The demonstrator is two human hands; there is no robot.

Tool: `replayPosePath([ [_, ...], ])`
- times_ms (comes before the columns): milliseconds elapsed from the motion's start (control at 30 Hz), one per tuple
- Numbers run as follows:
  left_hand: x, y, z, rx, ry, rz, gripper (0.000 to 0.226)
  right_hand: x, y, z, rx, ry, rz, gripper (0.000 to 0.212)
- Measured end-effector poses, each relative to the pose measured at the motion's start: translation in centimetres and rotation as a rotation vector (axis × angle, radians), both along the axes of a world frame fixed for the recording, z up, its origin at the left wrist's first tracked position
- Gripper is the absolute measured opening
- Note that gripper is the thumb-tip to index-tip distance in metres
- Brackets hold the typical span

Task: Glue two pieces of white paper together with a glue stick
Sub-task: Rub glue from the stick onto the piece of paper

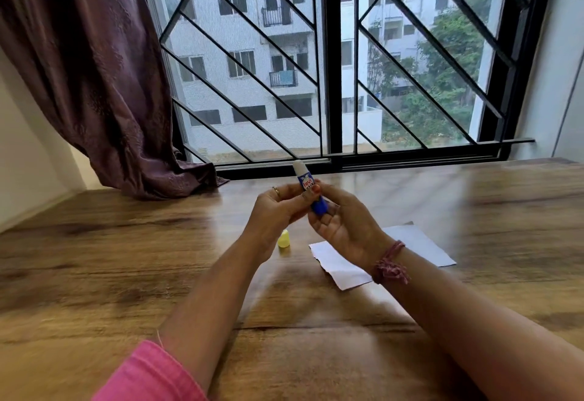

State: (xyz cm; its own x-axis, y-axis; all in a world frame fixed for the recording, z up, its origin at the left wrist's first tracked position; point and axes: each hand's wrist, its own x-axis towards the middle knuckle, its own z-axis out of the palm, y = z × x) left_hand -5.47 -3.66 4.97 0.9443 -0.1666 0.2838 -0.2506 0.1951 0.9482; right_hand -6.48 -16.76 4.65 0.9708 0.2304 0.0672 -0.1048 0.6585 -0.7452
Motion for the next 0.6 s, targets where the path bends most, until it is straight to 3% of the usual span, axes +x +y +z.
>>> replayPosePath([
  [167, -0.1, -0.3, -0.2, 0.029, 0.000, 0.049, 0.039, 0.6, -1.0, -0.2, 0.000, -0.031, 0.085, 0.021],
  [367, -0.2, -0.7, -0.3, 0.329, -0.146, 0.229, 0.045, 1.6, -2.5, -0.5, 0.067, -0.059, 0.056, 0.023],
  [600, -1.7, 0.4, -2.2, 0.747, -0.353, 0.265, 0.018, 1.6, -6.4, 0.0, -0.049, -0.135, -0.011, 0.021],
])
